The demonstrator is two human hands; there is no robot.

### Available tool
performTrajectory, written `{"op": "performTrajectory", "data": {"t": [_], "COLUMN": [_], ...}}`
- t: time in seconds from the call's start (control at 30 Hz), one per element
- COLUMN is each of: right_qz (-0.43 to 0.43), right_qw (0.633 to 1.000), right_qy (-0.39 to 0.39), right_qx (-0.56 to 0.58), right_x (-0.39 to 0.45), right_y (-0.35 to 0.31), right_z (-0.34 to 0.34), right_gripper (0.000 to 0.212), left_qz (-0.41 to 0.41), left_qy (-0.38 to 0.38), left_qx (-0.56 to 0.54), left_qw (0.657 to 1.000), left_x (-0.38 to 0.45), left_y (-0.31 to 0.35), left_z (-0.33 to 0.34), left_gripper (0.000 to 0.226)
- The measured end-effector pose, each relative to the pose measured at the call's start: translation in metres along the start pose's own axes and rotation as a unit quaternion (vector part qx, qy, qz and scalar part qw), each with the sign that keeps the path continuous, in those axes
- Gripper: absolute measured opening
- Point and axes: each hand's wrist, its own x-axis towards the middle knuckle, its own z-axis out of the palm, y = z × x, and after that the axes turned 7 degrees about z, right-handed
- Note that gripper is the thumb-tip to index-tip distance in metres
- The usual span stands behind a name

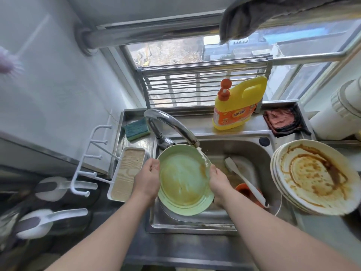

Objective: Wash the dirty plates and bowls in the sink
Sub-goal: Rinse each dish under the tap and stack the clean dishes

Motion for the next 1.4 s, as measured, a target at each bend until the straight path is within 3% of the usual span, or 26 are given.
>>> {"op": "performTrajectory", "data": {"t": [0.1, 0.2, 0.3, 0.43, 0.53, 0.83, 1.03, 1.23, 1.4], "right_qz": [-0.035, -0.120, -0.210, -0.258, -0.275, -0.325, -0.388, -0.430, -0.374], "right_qw": [0.999, 0.983, 0.941, 0.907, 0.892, 0.841, 0.818, 0.827, 0.867], "right_qy": [0.023, 0.101, 0.162, 0.183, 0.193, 0.233, 0.257, 0.248, 0.256], "right_qx": [-0.013, -0.099, -0.210, -0.278, -0.301, -0.366, -0.339, -0.262, -0.209], "right_x": [-0.001, -0.007, -0.015, -0.036, -0.048, -0.077, -0.087, -0.093, -0.090], "right_y": [-0.006, -0.015, -0.031, -0.054, -0.066, -0.080, -0.070, -0.055, -0.040], "right_z": [-0.002, -0.013, -0.028, -0.049, -0.063, -0.094, -0.111, -0.126, -0.122], "right_gripper": [0.043, 0.045, 0.037, 0.031, 0.034, 0.037, 0.041, 0.042, 0.043], "left_qz": [-0.048, -0.146, -0.257, -0.313, -0.324, -0.324, -0.308, -0.270, -0.224], "left_qy": [-0.008, -0.027, -0.058, -0.074, -0.075, -0.112, -0.137, -0.119, -0.106], "left_qx": [-0.019, -0.116, -0.258, -0.348, -0.375, -0.451, -0.501, -0.535, -0.496], "left_qw": [0.999, 0.982, 0.929, 0.881, 0.865, 0.824, 0.797, 0.792, 0.832], "left_x": [0.003, 0.007, 0.005, 0.004, 0.003, -0.006, -0.006, -0.003, 0.003], "left_y": [-0.013, -0.022, -0.013, 0.002, 0.015, 0.042, 0.065, 0.086, 0.085], "left_z": [0.008, 0.026, 0.046, 0.072, 0.089, 0.134, 0.145, 0.141, 0.129], "left_gripper": [0.037, 0.045, 0.034, 0.044, 0.042, 0.064, 0.078, 0.071, 0.062]}}
